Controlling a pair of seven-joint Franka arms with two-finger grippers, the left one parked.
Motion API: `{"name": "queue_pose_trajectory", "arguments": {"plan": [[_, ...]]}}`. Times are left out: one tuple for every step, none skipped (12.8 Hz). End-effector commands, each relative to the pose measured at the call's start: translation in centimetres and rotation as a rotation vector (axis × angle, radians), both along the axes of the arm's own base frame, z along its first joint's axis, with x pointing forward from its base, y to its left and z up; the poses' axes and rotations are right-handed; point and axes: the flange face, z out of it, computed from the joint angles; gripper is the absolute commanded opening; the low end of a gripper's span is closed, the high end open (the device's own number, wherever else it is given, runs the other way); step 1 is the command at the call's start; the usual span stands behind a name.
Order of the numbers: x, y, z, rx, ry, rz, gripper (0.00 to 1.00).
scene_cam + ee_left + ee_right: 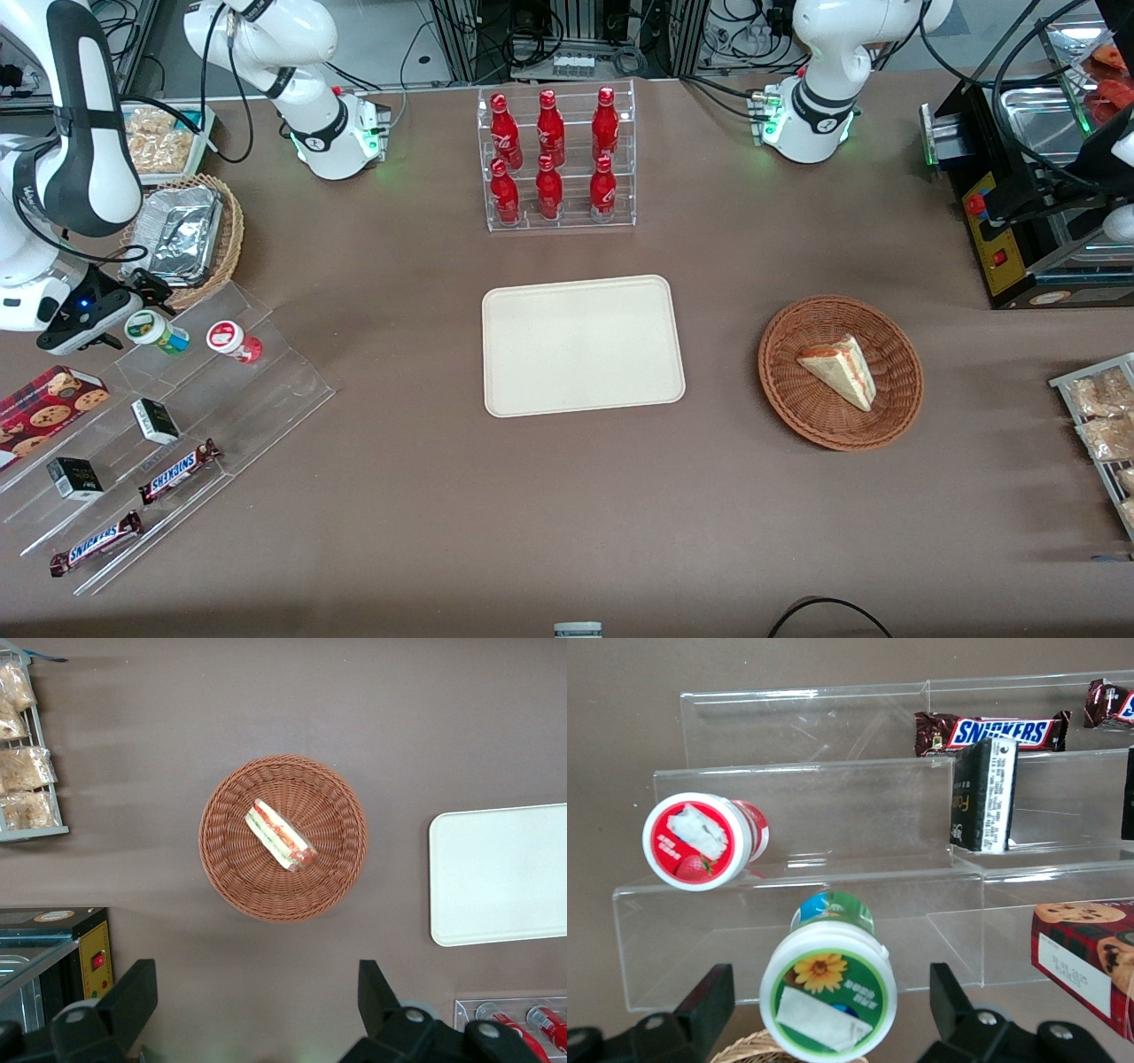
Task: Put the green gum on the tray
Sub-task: 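Close the right gripper around the green gum cup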
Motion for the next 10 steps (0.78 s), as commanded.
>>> {"name": "queue_pose_trajectory", "arguments": {"plan": [[0.1, 0.0, -0.3, -0.006, -0.011, 0.013, 0.80], [0.1, 0.0, -0.3, -0.006, -0.011, 0.013, 0.47], [0.2, 0.1, -0.3, -0.005, -0.011, 0.009, 0.13], [0.3, 0.1, -0.2, -0.001, -0.011, -0.006, 0.00], [0.7, 0.1, -0.4, 0.013, -0.006, -0.024, 0.00], [0.9, 0.1, -0.3, 0.013, -0.005, -0.023, 0.00], [1.1, 0.2, 0.2, 0.013, -0.007, -0.020, 0.00], [1.6, 0.4, 1.0, 0.013, -0.008, -0.015, 0.00], [2.3, 0.8, 2.3, 0.017, -0.004, -0.012, 0.00], [3.1, 1.9, 3.6, 0.022, 0.007, -0.011, 0.00]]}}
